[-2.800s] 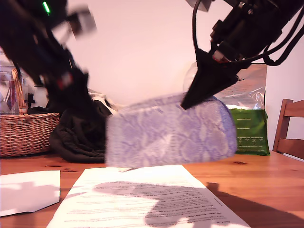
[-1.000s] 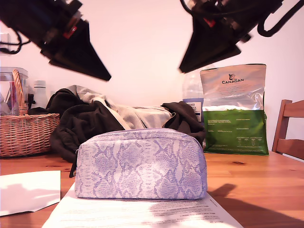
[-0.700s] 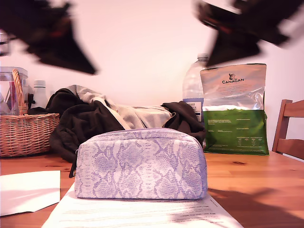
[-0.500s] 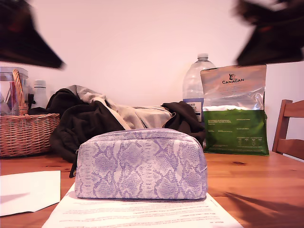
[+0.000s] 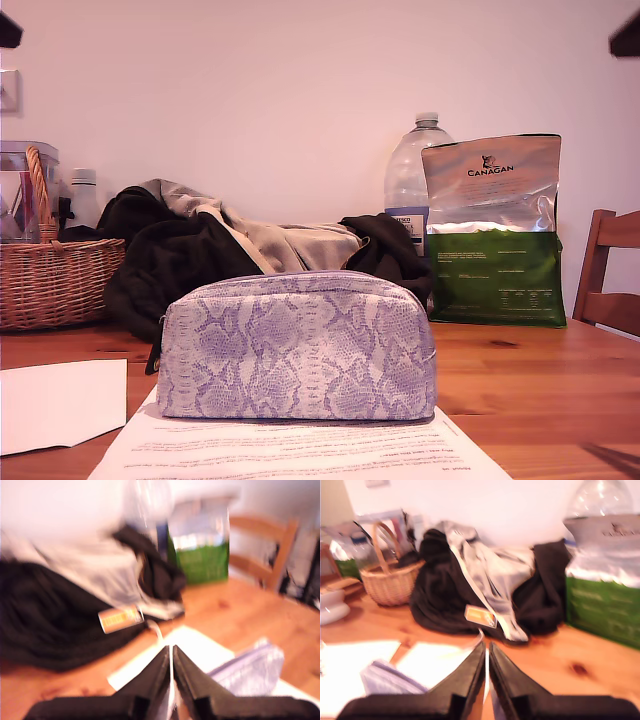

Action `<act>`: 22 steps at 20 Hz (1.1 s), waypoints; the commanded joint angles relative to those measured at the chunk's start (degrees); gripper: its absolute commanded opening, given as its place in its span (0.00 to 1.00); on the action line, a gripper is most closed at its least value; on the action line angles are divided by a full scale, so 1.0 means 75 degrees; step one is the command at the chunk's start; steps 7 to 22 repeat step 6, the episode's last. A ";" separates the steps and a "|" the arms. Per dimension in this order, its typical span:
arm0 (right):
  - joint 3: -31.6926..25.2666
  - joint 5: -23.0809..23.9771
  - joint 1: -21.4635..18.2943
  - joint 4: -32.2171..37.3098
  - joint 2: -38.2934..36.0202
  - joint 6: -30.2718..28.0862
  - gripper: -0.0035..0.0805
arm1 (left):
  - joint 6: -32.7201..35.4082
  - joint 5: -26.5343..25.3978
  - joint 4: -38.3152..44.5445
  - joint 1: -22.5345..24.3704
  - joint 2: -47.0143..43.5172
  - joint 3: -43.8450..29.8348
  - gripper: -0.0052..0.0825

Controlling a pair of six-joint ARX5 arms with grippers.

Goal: Open the zipper in the zip bag in front of you

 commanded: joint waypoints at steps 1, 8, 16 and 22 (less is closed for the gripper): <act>-0.0079 0.0009 0.0035 -0.0198 0.0050 0.0012 0.03 | -0.0015 -0.0015 -0.0122 0.0000 0.0006 -0.0079 0.04; -0.0079 0.0009 0.0035 -0.1457 0.0052 0.0009 0.03 | -0.0015 -0.0017 -0.0956 0.0000 0.0026 -0.0079 0.04; -0.0079 0.0009 0.0035 -0.1457 0.0052 0.0009 0.03 | -0.0015 -0.0017 -0.0956 0.0000 0.0026 -0.0079 0.04; -0.0079 0.0009 0.0035 -0.1457 0.0052 0.0009 0.03 | -0.0015 -0.0017 -0.0956 0.0000 0.0026 -0.0079 0.04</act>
